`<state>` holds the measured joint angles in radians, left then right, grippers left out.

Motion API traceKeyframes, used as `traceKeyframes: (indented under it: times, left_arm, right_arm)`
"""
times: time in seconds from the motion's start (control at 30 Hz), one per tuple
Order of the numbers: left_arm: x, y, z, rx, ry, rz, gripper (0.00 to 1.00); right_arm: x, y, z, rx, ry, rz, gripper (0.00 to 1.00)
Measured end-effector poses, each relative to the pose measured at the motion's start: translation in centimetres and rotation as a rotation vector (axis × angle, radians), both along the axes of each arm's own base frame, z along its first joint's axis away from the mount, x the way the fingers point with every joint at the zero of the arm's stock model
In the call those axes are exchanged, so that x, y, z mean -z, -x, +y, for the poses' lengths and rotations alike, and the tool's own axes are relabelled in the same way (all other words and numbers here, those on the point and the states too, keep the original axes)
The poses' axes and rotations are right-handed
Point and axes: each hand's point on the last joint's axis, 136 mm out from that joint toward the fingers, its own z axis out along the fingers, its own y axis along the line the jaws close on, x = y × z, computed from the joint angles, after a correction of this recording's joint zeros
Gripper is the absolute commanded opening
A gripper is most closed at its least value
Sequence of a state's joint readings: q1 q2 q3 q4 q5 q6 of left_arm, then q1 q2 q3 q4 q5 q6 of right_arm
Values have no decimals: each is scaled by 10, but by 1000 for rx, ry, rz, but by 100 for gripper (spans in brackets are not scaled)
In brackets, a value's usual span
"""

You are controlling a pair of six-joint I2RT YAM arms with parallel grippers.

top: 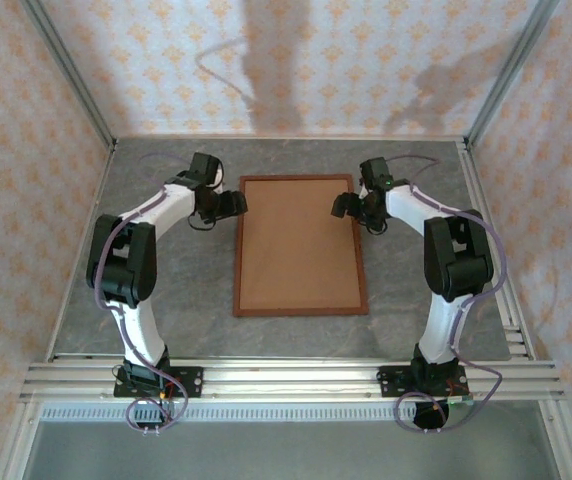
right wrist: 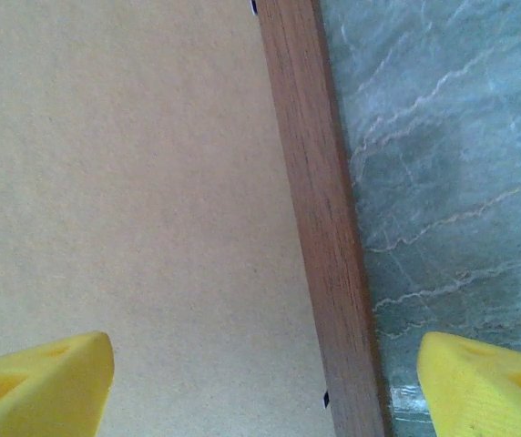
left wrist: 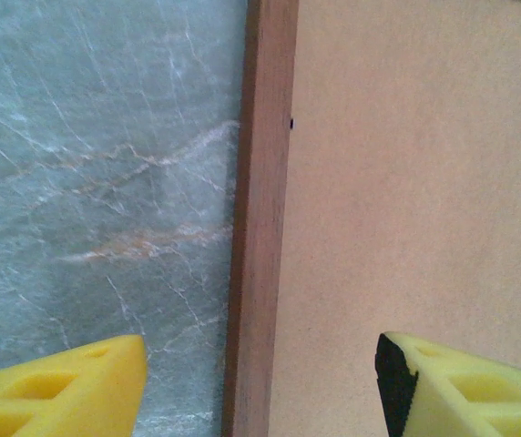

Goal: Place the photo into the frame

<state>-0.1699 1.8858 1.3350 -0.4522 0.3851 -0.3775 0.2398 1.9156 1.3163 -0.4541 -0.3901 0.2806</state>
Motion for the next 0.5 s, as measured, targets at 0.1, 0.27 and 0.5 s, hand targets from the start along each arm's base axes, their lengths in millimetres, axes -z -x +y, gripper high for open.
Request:
traceKeyframes:
  times: [0.1, 0.27, 0.5]
  left_arm:
    - [7, 7, -7, 26, -15, 15, 62]
    - [22, 13, -11, 48, -29, 46, 53]
    - [49, 16, -10, 64, -42, 99, 41]
  right_arm:
    - [7, 7, -1, -1, 2, 21, 86]
    - [14, 13, -1, -5, -4, 41, 84]
    - [16, 15, 0, -2, -16, 38, 80]
